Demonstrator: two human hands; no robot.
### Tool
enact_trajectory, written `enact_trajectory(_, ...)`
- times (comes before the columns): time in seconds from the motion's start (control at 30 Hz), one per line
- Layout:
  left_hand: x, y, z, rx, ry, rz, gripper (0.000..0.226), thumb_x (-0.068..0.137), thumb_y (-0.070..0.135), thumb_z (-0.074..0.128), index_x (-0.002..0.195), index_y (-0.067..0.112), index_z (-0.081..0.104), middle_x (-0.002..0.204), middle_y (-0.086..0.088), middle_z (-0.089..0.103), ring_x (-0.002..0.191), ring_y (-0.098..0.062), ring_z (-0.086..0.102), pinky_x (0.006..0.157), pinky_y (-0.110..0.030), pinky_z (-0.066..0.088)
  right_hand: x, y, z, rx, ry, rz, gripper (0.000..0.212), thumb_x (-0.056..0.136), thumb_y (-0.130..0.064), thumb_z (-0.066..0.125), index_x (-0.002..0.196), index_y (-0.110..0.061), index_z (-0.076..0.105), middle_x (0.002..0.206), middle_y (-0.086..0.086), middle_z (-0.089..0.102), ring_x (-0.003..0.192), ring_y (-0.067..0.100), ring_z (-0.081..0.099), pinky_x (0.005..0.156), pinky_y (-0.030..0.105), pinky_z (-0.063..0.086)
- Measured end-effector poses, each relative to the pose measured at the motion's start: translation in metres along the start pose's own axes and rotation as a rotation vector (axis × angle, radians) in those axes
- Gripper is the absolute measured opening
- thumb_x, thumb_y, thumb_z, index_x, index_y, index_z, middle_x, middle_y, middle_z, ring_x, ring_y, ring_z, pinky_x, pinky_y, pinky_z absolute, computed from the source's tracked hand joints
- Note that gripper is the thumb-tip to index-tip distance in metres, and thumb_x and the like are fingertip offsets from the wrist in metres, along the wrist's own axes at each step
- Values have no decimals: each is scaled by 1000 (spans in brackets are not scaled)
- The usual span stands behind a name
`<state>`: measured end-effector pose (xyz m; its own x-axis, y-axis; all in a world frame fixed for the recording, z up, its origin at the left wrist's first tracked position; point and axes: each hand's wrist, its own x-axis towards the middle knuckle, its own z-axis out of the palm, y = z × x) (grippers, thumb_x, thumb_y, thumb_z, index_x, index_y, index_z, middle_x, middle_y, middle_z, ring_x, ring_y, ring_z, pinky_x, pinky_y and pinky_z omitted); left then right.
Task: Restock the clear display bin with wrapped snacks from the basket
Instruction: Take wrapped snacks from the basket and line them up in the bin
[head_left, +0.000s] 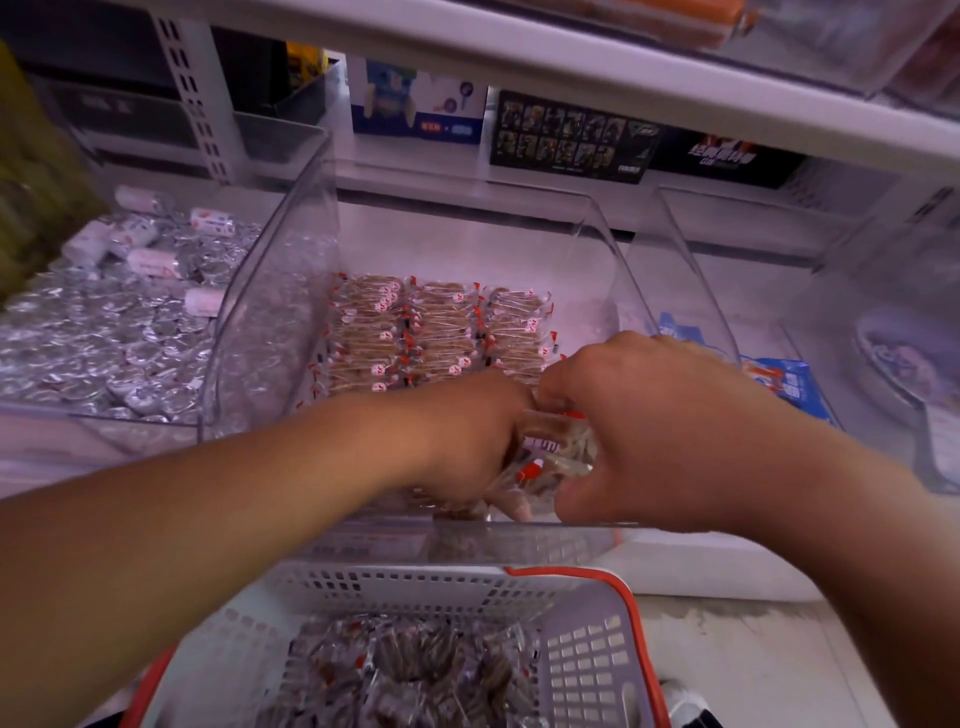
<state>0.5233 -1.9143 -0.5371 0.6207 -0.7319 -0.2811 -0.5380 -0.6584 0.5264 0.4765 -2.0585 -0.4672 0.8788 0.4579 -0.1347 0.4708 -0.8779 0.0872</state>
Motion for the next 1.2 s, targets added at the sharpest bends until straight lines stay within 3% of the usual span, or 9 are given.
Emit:
enact_trajectory(0.1,-2,-5,-7,5,-59,-58,47,79,40,81,117,14,67,86,-1,67,81,-21,62,79,-34,54,3,2,-1,-21,-23,5,36,62,-55,66,85,-32,49,83,-8,47,82,20,54,67,30,38)
enact_trajectory(0.3,-15,-18,-17,-245,-21,-50,9,84,13,77,86,8,69,72,-11,69,63,-18,60,64,-37,53,5,6,1,22,-34,-20,33,65,-53,66,84,-31,51,76,-10,43,79,20,52,66,31,39)
enact_trajectory(0.43,-24,-19,-22,-509,13,-43,24,86,2,72,108,7,65,96,-25,69,74,-24,62,76,-52,55,9,10,0,105,10,4,36,63,-53,65,88,-28,60,78,-9,51,76,15,51,67,33,45)
enact_trajectory(0.53,-31,-15,-23,-633,-10,-62,46,70,12,75,112,23,61,102,-16,71,95,-36,68,92,-62,51,10,14,-8,314,73,20,29,60,-49,64,82,-31,66,70,-10,60,66,4,53,62,28,48)
enact_trajectory(0.67,-35,-9,-19,-773,66,-75,56,71,21,84,121,23,60,111,-5,74,110,-38,66,98,-55,52,10,15,-13,405,101,7,30,64,-48,63,89,-33,66,73,-14,65,71,0,58,63,23,48)
enact_trajectory(0.8,-33,-6,-17,-860,151,-99,56,81,-6,75,123,25,54,111,-12,72,103,-36,67,95,-52,52,12,15,-8,364,27,-39,31,76,-42,68,104,-34,57,88,-16,61,78,1,56,67,17,46)
enact_trajectory(0.97,-28,3,-14,-984,180,-145,75,58,-4,64,128,13,45,102,-20,60,87,-25,59,74,-40,42,10,13,-4,294,-5,-87,50,82,-24,70,125,-32,44,109,-15,41,98,5,46,83,22,40)
enact_trajectory(1.13,-31,-4,-20,-1116,116,-175,83,48,-12,54,126,16,49,124,-24,62,105,-32,62,77,-40,42,10,9,-12,292,87,-34,47,70,-32,74,111,-31,49,89,-14,56,77,6,52,67,27,45)
enact_trajectory(1.2,-35,-16,-37,-918,29,-184,76,54,-12,63,122,20,52,117,-18,67,101,-29,65,80,-45,46,6,11,-17,189,113,-5,39,67,-42,67,102,-32,54,88,-13,59,78,10,56,68,34,49)
